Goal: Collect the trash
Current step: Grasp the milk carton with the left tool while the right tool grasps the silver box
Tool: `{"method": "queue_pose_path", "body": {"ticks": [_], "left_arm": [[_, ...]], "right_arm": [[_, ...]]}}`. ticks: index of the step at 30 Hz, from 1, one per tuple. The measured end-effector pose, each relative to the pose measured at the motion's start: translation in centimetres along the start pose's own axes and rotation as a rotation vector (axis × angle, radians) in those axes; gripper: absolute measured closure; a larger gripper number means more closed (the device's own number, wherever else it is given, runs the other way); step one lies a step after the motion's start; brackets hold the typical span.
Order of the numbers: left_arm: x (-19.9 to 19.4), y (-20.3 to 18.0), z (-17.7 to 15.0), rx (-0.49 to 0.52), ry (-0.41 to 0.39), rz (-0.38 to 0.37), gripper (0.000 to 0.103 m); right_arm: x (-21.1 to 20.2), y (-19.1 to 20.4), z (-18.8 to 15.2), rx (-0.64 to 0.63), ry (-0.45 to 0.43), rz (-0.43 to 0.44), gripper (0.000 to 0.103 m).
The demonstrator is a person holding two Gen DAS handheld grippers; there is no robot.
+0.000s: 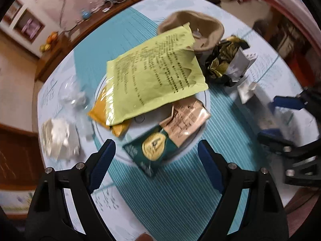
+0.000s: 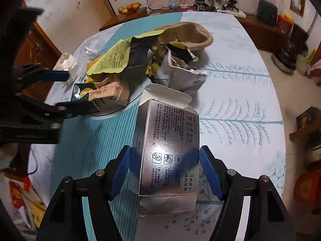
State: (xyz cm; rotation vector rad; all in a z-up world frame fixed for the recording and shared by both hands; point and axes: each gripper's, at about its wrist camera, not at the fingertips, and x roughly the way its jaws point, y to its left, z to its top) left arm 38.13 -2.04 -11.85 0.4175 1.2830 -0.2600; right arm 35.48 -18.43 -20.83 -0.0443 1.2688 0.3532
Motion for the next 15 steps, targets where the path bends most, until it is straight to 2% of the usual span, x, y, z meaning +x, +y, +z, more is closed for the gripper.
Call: {"method": "queue_pose_path", "body": {"ticks": [4,9,12,14,15], "left_arm": [[2.0,-0.3,1.5,0.031,0.052,-0.011,0.022],[3.7,0.0,2.7,0.006,0.103,-0.046,0.043],[4.0,0.2,3.0,-0.018,0.108,-0.068,0.054],[4.0,0.2,2.9,-0.025,0.110,-0.077,0.065],[3.9,0.2,2.9,-0.031,0.113,-0.076,0.065]], "right_arm": [[-0.3,-1.4,0.0,0.061,0.011,0.033,0.033],[-0.5,-3.2,0.1,0.137,0.032,0.063,0.032],[-0.7,-3.9,0.0,0.149,0.052,0.036,0.032],[-0.9,-4.1,0.0,0.159,0.060,0.025,0.032],[-1.0,-4.2,0.0,0.164,0.058,0.023,0.032]]}}
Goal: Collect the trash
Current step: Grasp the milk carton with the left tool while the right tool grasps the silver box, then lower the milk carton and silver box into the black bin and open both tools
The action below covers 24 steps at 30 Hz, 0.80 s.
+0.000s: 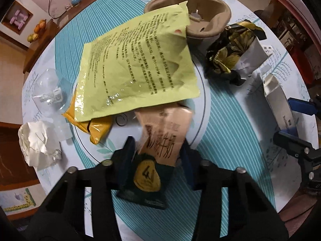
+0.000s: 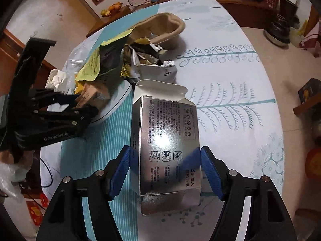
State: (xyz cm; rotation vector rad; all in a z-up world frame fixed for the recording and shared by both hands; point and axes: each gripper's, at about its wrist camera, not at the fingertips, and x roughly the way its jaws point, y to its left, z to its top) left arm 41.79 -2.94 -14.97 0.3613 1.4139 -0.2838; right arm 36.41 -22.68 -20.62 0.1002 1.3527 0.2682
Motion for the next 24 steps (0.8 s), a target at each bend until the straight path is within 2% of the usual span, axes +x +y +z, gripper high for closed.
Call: {"method": "queue_pose_path", "body": {"ticks": [4,9,11,12,16,24], "left_arm": [[-0.2,-0.1,-0.8,-0.045,0.001,-0.013,0.068],[-0.6,-0.1,-2.9,-0.132,0.000,-0.085,0.068],[-1.0,-0.1,-3.7,-0.162,-0.004,-0.112,0.068],[-1.2,0.0,-4.2,-0.183,-0.004,-0.130,0.068],[-1.9,0.3,-6.4,-0.245,-0.011,-0.169,0.068],[-6.9,1.0,-12.7,-0.296,-0.086,-0.226,0.069]], "right_arm": [[-0.1,-0.3,-0.2,0.016,-0.002,-0.019,0.032],[0.5,0.3,-0.6,-0.016,-0.014,-0.078,0.032],[0.4,1.1,-1.0,-0.046,-0.018,-0.126,0.042],[0.4,1.5,-1.1,-0.066,-0.018,-0.131,0.043],[-0.1,2.8,-2.2,-0.081,-0.031,-0.132,0.043],[-4.1,6.3,-5.7,-0.044,-0.099,-0.108,0.043]]}}
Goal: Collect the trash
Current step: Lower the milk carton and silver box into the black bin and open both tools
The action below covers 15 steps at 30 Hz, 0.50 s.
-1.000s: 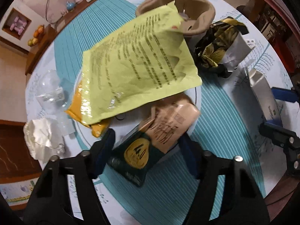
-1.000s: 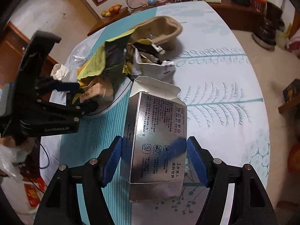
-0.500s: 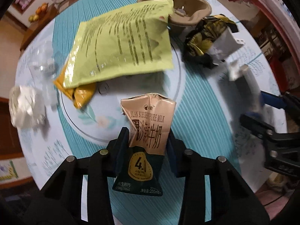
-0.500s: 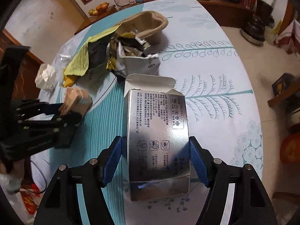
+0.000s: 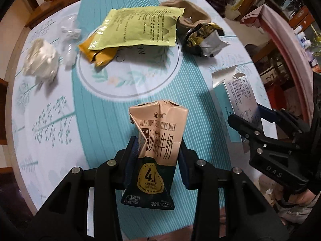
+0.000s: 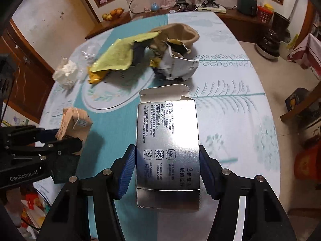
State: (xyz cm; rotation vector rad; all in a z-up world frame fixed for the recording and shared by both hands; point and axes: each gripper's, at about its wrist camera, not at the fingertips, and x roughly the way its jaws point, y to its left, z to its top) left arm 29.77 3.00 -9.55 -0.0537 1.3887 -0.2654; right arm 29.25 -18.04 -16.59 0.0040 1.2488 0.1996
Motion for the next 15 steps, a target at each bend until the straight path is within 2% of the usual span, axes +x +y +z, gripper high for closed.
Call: {"method": "queue_pose_path", "body": {"ticks": [6,15], "left_arm": [[-4.7,0.9,-5.7,-0.004,-0.059,-0.038,0.069],[-9.5,1.7,-14.5,0.047,-0.133,-0.090,0.069]], "right_arm": [[-5.1,4.3,-3.6,0.052,-0.090,0.012,0.043],[-11.4,10.7,-11.7,0.102,-0.177,0.018,0.043]]}}
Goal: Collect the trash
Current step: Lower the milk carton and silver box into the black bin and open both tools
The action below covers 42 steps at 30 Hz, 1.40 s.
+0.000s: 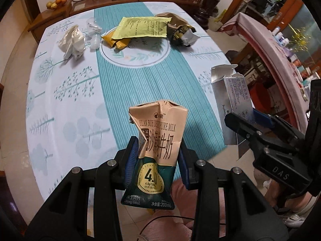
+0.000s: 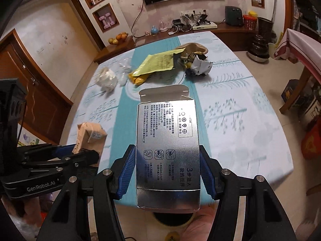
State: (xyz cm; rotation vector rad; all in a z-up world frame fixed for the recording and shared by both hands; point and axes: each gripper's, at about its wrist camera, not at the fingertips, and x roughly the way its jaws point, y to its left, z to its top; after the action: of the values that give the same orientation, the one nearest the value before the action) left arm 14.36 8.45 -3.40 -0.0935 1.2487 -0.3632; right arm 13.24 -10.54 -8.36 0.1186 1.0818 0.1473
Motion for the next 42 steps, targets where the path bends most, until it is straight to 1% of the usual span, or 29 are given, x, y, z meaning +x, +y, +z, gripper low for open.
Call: {"method": "queue_pose_path", "body": {"ticks": [5,9,13,18,21,24,27,31,34,36,39,42], "left_arm": [[-2.1,-0.2,-4.3,0.018,-0.024,-0.032,0.069],[-3.1,-0.5,-8.3,0.016,-0.030,-0.054,0.069],[-3.2,-0.6,-11.2,0.003,-0.007,-0.058,0.069],[-3.6,-1.1,-14.5,-0.016,0.005,-0.051,0.069],[-3.6,-1.5,-16.0,-0.026,0.016,-0.042,0.069],[-3.2,-2.0,-17.7,-0.040,0.031,-0.032,0.069],[-2.0,-2.5,-19.4,-0.055,0.054,-0.006,0.069],[0.5,-3.0,-21.7,-0.101,0.083,0.024,0.069],[3.7,-3.2,-23.7,-0.144,0.127,0.039,0.069],[5.9,-3.3,-24.6,-0.155,0.147,0.050,0.069],[8.9,-3.3,-25.6,-0.159,0.160,0.066,0.069],[12.7,-3.0,-26.7,-0.169,0.165,0.086,0.069]], "right_arm": [[-3.2,2.0,-5.1,0.003,0.012,-0.018,0.043],[-4.6,2.7,-8.6,0.006,0.035,-0.025,0.043],[-5.2,2.4,-11.6,0.035,0.086,-0.011,0.043],[-5.8,2.6,-14.8,0.019,0.124,0.000,0.043],[-5.5,2.1,-16.1,0.014,0.158,0.012,0.043],[-5.1,1.5,-18.1,0.012,0.194,0.031,0.043],[-4.1,0.6,-20.6,0.021,0.246,0.059,0.043],[-1.8,-1.0,-24.2,0.040,0.329,0.108,0.043],[0.5,-2.3,-26.4,0.055,0.373,0.127,0.043],[2.3,-3.3,-27.8,0.067,0.390,0.133,0.043],[4.9,-4.7,-29.3,0.085,0.406,0.137,0.043],[8.3,-6.3,-30.7,0.105,0.422,0.141,0.043]]}}
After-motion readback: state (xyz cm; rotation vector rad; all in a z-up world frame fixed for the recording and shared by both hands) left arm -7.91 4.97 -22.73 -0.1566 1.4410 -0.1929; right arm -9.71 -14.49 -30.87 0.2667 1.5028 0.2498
